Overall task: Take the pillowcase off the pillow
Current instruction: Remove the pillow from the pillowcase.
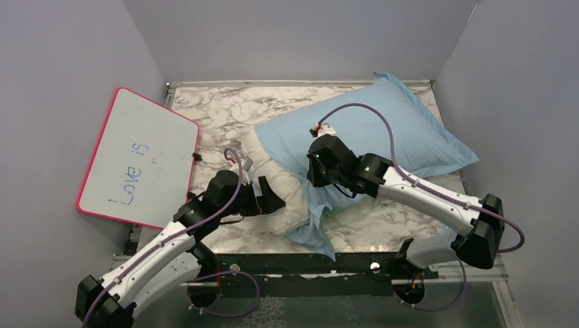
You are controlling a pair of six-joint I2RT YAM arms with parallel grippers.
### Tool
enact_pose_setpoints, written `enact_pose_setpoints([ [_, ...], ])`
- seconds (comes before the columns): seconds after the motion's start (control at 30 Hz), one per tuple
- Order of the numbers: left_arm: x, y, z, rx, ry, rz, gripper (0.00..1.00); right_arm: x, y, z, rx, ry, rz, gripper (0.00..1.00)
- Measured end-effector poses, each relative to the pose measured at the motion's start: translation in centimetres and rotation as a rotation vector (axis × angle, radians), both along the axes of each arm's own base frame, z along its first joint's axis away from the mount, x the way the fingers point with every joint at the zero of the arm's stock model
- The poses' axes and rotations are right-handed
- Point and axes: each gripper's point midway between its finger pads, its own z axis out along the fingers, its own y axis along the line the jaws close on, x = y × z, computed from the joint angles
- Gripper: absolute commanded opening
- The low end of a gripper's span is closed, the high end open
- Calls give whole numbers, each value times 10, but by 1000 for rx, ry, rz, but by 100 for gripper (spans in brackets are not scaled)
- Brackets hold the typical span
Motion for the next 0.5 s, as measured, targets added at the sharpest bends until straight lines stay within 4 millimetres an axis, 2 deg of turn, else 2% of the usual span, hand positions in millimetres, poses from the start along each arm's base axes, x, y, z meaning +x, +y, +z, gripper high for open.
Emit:
enact_pose_setpoints([
  [0.1, 1, -21, 7, -101, -22, -72, 55, -11, 7, 10, 68, 10, 63, 3],
  [0.17, 3, -27, 2, -111, 2, -82, 21, -13, 8, 12, 84, 16, 77, 1],
  [0.2, 4, -28, 0, -108, 6, -81, 8, -13, 7, 11, 81, 16, 73, 1],
  [0.23, 6, -28, -4, -97, 17, -74, 0, -12, 5, 11, 74, 14, 64, 1],
  [0.33, 12, -23, -1, -75, 11, -31, 0, -4, -11, 8, 17, -11, -22, 1],
  [0.5, 10, -7, 11, -73, -31, 43, 0, 11, -37, 10, -42, -53, -164, 3],
])
